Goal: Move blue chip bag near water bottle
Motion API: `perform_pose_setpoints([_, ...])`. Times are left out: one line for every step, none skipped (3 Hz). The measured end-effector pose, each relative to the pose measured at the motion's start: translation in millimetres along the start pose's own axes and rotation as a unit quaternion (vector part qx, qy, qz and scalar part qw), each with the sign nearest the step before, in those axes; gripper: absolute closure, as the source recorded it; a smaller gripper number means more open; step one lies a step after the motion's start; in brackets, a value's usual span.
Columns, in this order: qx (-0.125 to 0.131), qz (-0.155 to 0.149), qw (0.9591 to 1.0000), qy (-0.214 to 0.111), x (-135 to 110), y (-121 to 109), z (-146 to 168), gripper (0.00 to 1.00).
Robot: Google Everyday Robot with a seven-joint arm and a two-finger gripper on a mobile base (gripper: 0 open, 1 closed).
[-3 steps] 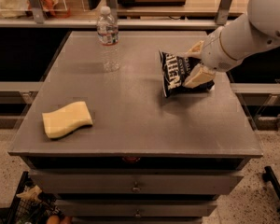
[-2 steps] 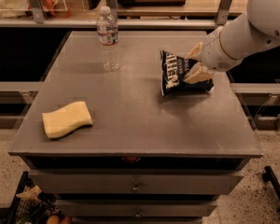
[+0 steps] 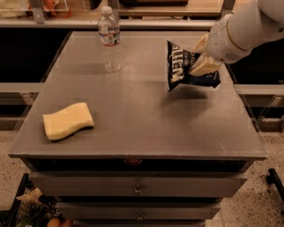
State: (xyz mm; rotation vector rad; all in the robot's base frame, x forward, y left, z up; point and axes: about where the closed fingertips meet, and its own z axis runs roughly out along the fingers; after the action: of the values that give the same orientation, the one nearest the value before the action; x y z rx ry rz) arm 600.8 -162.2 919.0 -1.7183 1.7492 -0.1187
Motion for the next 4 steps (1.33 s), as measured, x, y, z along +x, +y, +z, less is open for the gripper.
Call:
perform_pose_setpoints([0.02,-0.02,0.9996,0.006,-12,-15,-20,1.0])
perform_pose_setpoints([0.041,-0.044,0.9981,0.012,-24,-33,-40,1.0])
perform_pose_setpoints([0.044,-0.046,0.9979,0.012,-26,-36,-42,1.0])
perform_pose_setpoints([0.043,-0.057,0.9974,0.005,-28,-36,-43,1.0])
